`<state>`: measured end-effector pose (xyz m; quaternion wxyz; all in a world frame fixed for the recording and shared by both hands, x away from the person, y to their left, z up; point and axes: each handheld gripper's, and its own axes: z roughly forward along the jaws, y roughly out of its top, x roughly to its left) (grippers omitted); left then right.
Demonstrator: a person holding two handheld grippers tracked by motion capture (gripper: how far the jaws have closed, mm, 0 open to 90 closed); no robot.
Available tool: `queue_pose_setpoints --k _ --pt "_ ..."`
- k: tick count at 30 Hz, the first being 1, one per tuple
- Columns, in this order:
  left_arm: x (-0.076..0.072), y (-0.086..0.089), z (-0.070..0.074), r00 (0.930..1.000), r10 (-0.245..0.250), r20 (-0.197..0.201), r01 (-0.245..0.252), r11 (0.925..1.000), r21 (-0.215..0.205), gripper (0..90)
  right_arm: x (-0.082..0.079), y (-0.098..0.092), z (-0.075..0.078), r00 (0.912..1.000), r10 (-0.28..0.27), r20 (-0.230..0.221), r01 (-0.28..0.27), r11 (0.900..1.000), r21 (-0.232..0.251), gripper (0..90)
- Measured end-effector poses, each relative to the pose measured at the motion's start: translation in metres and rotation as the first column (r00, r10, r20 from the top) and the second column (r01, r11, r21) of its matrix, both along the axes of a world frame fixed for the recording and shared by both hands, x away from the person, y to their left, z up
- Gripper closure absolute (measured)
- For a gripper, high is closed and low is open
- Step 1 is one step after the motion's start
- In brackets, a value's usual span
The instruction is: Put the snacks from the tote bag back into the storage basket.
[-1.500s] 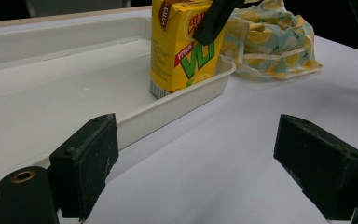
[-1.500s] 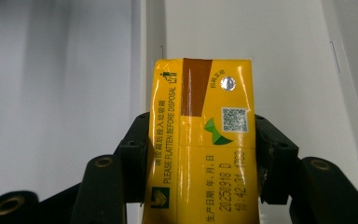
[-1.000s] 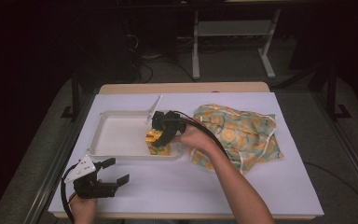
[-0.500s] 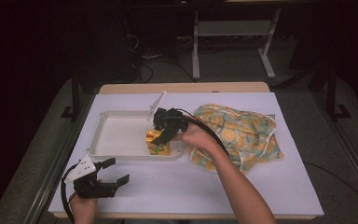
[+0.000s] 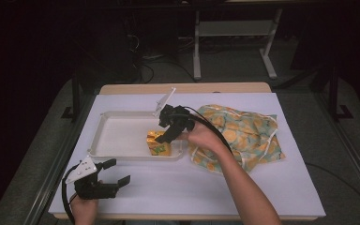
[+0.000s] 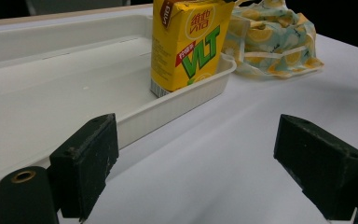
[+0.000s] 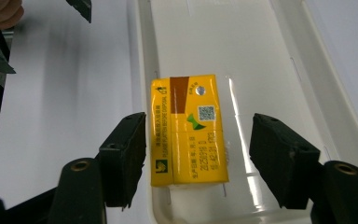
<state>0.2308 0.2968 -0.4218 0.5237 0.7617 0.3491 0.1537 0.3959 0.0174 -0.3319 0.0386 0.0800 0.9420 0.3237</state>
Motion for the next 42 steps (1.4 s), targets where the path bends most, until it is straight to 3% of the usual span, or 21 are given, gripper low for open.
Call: queue_pose_setpoints --k 16,28,42 --pt "0.0 -0.001 0.0 1.0 0.001 -0.004 -0.001 1.0 -0.004 13.4 -0.001 -0.021 0.005 0.9987 -0.045 -0.023 0.046 0.998 0.043 32.8" --pt "0.0 -0.001 -0.001 1.0 0.0 -0.004 0.0 1.0 -0.005 13.4 -0.004 -0.037 0.008 0.9979 -0.062 -0.015 0.063 0.996 0.068 31.7" --pt "0.001 -0.001 -0.001 0.9999 0.001 -0.012 -0.001 1.0 0.002 13.4 -0.004 -0.065 0.003 0.9925 -0.118 -0.031 0.12 0.99 0.077 29.7"
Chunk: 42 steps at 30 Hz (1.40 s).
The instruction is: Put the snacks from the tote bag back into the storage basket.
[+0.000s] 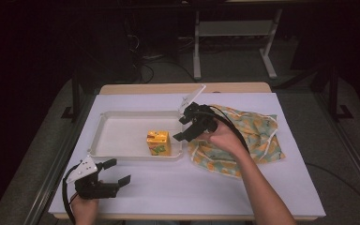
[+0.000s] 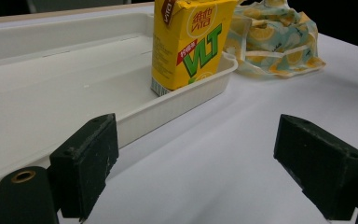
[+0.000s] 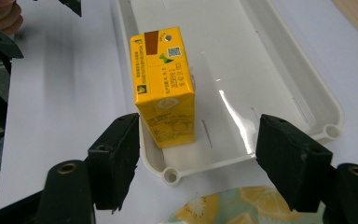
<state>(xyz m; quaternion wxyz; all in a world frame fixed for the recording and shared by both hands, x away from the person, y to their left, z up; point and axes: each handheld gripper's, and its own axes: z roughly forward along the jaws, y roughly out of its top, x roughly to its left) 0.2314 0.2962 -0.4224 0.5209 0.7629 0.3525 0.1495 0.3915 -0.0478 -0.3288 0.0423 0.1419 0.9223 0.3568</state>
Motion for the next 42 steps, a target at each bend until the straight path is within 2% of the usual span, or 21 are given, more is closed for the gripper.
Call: queue_pose_setpoints --k 11,19,21,25,29,42 --pt "0.0 0.0 -0.001 1.0 0.001 0.001 -0.001 1.0 -0.001 13.4 -0.002 -0.017 0.0 0.9996 -0.029 0.006 0.029 1.0 0.007 29.6" --pt "0.0 -0.001 -0.001 1.0 0.002 0.0 -0.002 1.0 0.001 13.4 -0.003 -0.029 -0.003 0.9984 -0.055 -0.012 0.055 0.998 -0.005 29.2" --pt "0.0 -0.001 -0.001 1.0 0.004 0.0 -0.004 1.0 -0.008 13.4 -0.003 -0.032 -0.004 0.9983 -0.057 -0.006 0.057 0.998 0.01 29.3" --pt "0.0 -0.001 -0.001 1.0 0.005 -0.001 -0.006 1.0 -0.008 13.4 -0.004 -0.038 -0.004 0.9978 -0.066 -0.005 0.066 0.998 0.01 29.3" --pt "0.0 -0.001 0.0 1.0 0.005 -0.001 -0.005 1.0 -0.004 13.4 -0.006 -0.043 -0.005 0.9955 -0.091 -0.026 0.091 0.996 0.014 29.3" --pt "0.0 -0.002 -0.001 1.0 0.006 -0.002 -0.006 1.0 -0.004 13.4 -0.012 -0.065 -0.01 0.9914 -0.126 -0.034 0.127 0.991 0.028 29.5"
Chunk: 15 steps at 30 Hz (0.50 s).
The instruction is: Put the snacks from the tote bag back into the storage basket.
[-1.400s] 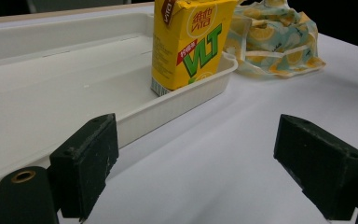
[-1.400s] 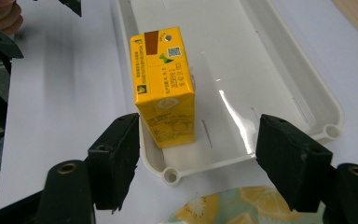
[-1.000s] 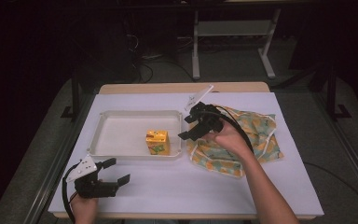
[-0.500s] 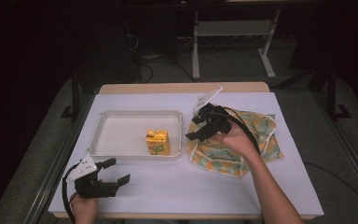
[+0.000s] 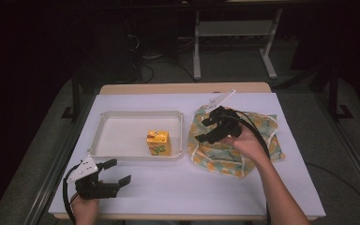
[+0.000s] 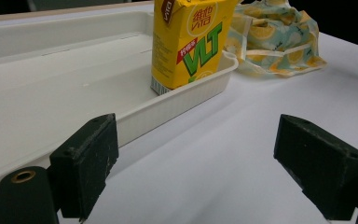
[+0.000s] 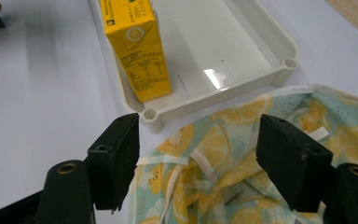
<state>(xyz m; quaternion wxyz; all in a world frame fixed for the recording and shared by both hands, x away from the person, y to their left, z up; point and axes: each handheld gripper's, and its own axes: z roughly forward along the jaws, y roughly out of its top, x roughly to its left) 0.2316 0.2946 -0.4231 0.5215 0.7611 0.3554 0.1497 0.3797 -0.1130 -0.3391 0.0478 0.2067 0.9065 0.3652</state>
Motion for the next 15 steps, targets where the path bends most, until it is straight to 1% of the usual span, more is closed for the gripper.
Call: queue_pose_setpoints --k 2,6,8,11,12,13,15 --pt "0.0 0.0 0.0 1.0 -0.001 0.001 0.001 1.0 0.0 13.4 0.0 -0.004 -0.001 1.0 -0.006 0.004 0.006 1.0 0.001 29.5" --pt "0.0 0.0 0.0 1.0 0.0 -0.002 0.0 1.0 0.001 13.4 -0.003 -0.009 -0.001 0.9998 -0.017 -0.004 0.017 1.0 0.012 29.6" --pt "0.0 0.0 0.0 1.0 0.0 0.0 0.0 1.0 -0.001 13.4 -0.004 -0.012 -0.001 0.9999 -0.016 0.003 0.016 1.0 0.007 29.7" --pt "0.0 0.0 0.0 1.0 0.0 -0.002 0.0 1.0 -0.001 13.4 -0.006 -0.017 -0.002 0.9997 -0.024 0.001 0.024 1.0 0.002 29.7" --pt "0.0 0.0 0.0 1.0 0.0 0.0 0.0 1.0 0.001 13.4 -0.008 -0.018 -0.002 0.9995 -0.029 -0.006 0.029 1.0 0.009 29.7" --pt "0.001 0.0 0.0 1.0 0.0 0.0 0.0 1.0 0.003 13.4 -0.008 -0.021 -0.003 0.9996 -0.029 0.003 0.029 1.0 0.009 29.7" --pt "0.001 0.001 0.0 1.0 0.0 0.0 0.0 1.0 0.003 13.4 -0.01 -0.024 -0.003 0.9994 -0.035 -0.006 0.035 0.999 0.017 29.7"
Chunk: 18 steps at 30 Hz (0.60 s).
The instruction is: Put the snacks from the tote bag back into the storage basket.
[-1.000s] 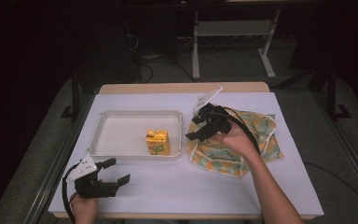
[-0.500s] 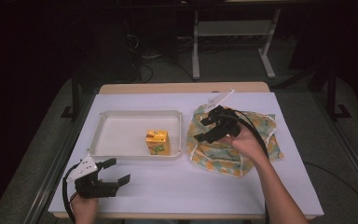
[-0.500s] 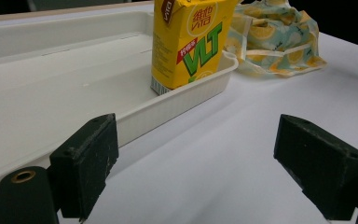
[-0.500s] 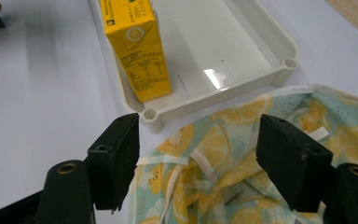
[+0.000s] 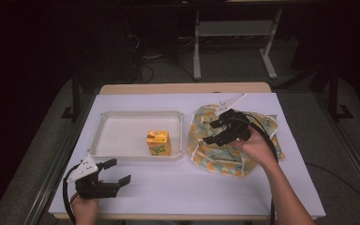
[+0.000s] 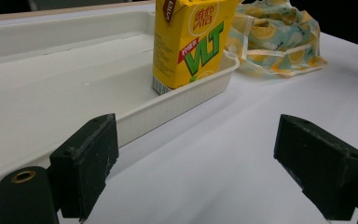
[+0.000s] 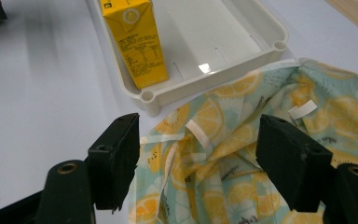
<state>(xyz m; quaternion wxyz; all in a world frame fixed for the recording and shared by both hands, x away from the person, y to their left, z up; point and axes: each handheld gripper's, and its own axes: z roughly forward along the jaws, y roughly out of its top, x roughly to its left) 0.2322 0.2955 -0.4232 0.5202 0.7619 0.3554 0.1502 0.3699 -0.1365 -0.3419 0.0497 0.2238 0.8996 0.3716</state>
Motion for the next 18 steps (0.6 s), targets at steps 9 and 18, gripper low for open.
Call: queue_pose_setpoints --k 9,18 --pt "0.0 0.0 0.0 1.0 0.0 -0.001 0.0 1.0 0.0 13.4 -0.006 -0.014 -0.003 0.9997 -0.022 -0.014 0.022 1.0 0.015 29.6" --pt "0.0 0.0 0.0 1.0 0.001 -0.001 -0.001 1.0 -0.002 13.4 -0.015 -0.028 -0.004 0.9994 -0.032 -0.008 0.033 0.998 0.044 29.7"
